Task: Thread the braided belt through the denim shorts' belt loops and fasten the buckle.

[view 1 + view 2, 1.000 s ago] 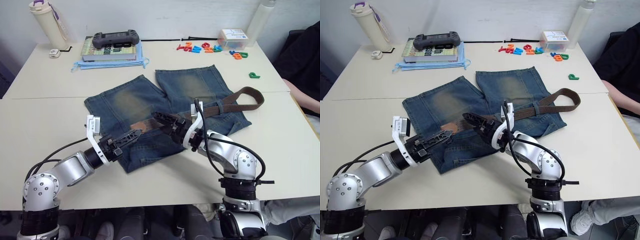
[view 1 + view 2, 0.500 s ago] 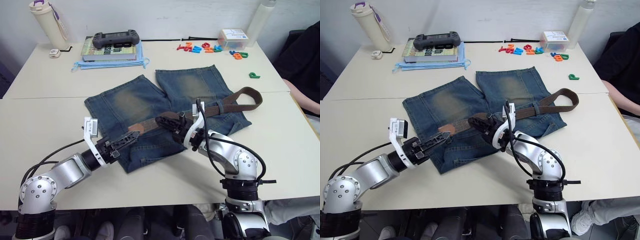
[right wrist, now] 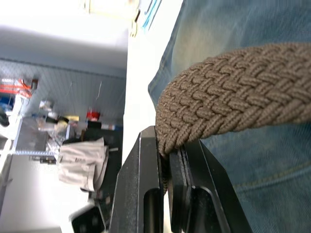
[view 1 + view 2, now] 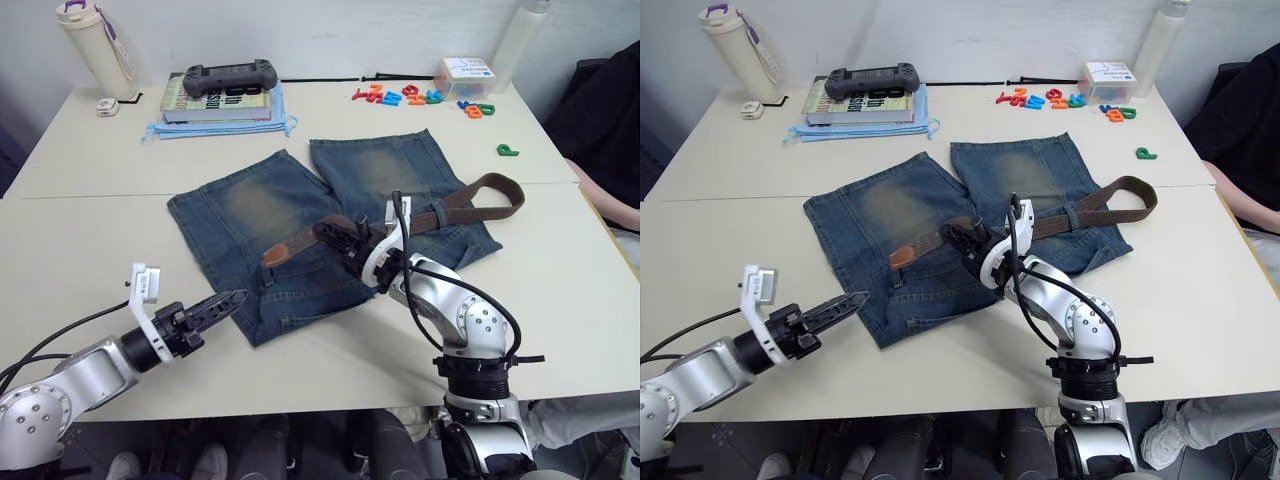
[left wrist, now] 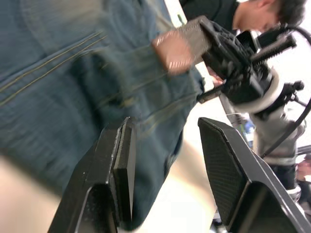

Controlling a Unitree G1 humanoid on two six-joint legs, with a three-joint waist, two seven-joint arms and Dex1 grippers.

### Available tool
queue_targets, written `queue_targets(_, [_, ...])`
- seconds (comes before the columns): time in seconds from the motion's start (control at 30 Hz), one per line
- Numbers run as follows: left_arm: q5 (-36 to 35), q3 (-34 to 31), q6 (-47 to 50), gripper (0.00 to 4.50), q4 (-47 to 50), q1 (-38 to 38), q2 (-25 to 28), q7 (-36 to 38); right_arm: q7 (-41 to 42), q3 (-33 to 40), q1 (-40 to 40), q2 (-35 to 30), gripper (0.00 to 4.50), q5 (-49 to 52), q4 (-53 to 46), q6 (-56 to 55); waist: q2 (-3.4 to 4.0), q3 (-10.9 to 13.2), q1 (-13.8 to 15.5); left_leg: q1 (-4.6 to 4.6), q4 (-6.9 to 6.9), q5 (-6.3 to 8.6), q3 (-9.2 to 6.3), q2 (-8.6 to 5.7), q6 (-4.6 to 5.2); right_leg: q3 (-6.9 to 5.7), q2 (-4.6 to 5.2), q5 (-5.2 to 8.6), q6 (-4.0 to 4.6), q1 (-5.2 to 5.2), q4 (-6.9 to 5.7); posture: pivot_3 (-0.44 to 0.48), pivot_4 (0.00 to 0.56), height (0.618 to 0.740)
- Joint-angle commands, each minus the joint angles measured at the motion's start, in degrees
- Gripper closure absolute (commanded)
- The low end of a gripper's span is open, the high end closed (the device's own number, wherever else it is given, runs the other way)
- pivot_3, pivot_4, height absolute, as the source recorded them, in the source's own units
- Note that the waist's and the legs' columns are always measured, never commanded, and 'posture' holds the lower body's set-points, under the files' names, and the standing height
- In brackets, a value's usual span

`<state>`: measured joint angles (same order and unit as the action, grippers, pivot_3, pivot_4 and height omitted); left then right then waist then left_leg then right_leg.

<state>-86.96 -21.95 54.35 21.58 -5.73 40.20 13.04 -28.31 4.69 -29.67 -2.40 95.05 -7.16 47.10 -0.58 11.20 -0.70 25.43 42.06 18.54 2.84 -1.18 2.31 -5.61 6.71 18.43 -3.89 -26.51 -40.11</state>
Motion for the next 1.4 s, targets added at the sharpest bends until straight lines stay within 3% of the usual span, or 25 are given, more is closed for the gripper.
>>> queue_targets(0.03, [3.44,-4.55,-1.77,2.20,2.04,-5.43,1.07,6.67,1.31,-1.35,-0.54,0.61,4.50,-5.44,-2.42,-1.63,0.01,0.00,0.07,0.00,0.00,0.01,0.00,0.00,0.00,0.00,0.01,0.00,0.00,0.00,0.02,0.000,0.150,0.667])
queue_targets(0.47, [12.27,-6.99,-4.87,2.20,-1.24,-9.00,0.70,18.15,3.91,-0.88,0.41,2.14,4.50,-12.46,-2.50,-1.50,0.04,0.02,-0.06,0.01,-0.01,0.15,0.00,0.01,0.18,0.00,0.03,0.01,0.02,-0.01,0.07,0.000,0.150,0.667])
queue_targets(0.53, [17.33,-6.47,-8.19,2.20,-0.76,-8.74,1.26,21.22,3.82,-0.90,0.70,2.19,4.50,-12.45,-2.72,-1.07,0.04,0.02,-0.06,0.01,-0.01,0.15,0.00,0.01,0.18,0.00,0.03,0.01,0.02,-0.01,0.08,0.000,0.150,0.667])
queue_targets(0.67, [33.94,-2.79,-21.45,2.20,2.03,-8.71,3.08,29.35,3.47,-1.55,1.08,2.73,4.50,-12.58,-3.13,-0.38,0.04,0.02,-0.06,0.01,-0.02,0.22,0.02,0.01,0.28,0.00,0.03,0.01,0.03,-0.02,0.07,0.000,0.150,0.667])
queue_targets(0.8, [41.38,-1.39,-28.25,2.20,4.33,-7.55,2.99,31.69,3.38,-2.83,1.81,4.10,4.50,-13.29,-3.13,0.20,0.05,0.03,-0.11,0.03,-0.04,0.32,0.03,0.02,0.36,0.03,0.03,0.02,0.04,-0.04,0.10,0.000,0.150,0.667])
queue_targets(1.4, [42.81,-1.71,-24.37,2.20,6.10,-2.87,3.85,29.79,7.25,-5.63,-0.83,10.64,4.50,-21.50,2.87,2.17,0.06,0.03,-0.94,0.01,-0.04,0.14,0.04,0.03,0.06,0.00,0.00,0.01,0.02,-0.03,0.03,0.000,0.150,0.667])
